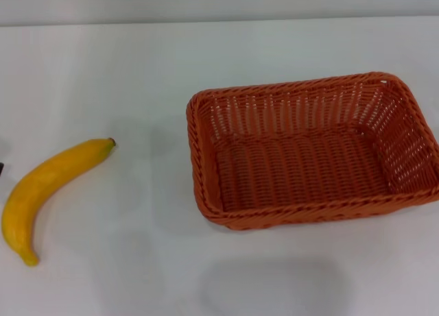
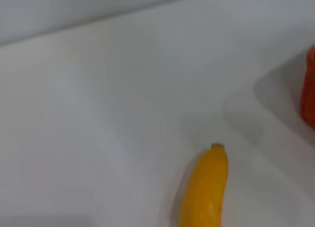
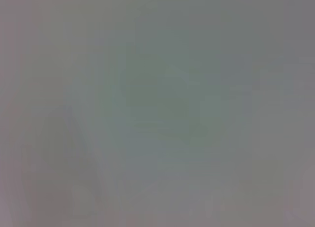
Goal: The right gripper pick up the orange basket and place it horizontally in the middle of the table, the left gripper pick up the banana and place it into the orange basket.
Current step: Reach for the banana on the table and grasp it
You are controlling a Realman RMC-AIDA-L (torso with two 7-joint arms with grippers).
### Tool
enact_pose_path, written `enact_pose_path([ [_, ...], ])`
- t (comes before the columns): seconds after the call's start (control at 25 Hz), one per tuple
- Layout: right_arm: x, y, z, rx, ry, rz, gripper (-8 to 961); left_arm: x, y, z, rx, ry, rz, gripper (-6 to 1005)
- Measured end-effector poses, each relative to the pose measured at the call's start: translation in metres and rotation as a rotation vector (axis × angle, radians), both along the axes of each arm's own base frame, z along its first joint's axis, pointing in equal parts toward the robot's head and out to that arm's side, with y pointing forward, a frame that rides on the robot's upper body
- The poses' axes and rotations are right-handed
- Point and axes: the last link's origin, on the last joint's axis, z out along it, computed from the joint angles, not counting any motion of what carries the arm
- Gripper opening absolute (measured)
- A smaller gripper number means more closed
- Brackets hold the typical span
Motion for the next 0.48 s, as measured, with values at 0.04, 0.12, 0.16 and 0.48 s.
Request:
enact_pose_path([
  [0.04, 0.002, -0.002, 0.000, 0.004, 0.002, -0.008, 489, -0.001, 0.001, -0.002, -0.009, 0.006, 0.005, 746],
  [0.12, 0.004, -0.004, 0.000, 0.006, 0.003, -0.016, 585, -0.004, 0.003, -0.006, -0.026, 0.019, 0.010, 746],
  [0.16, 0.005, -0.005, -0.001, 0.006, 0.004, -0.021, 633, -0.006, 0.004, -0.008, -0.030, 0.023, 0.011, 745],
  [0.48, 0.009, -0.010, -0.005, 0.012, 0.022, -0.045, 838, -0.025, 0.015, -0.033, -0.045, 0.015, -0.002, 742],
])
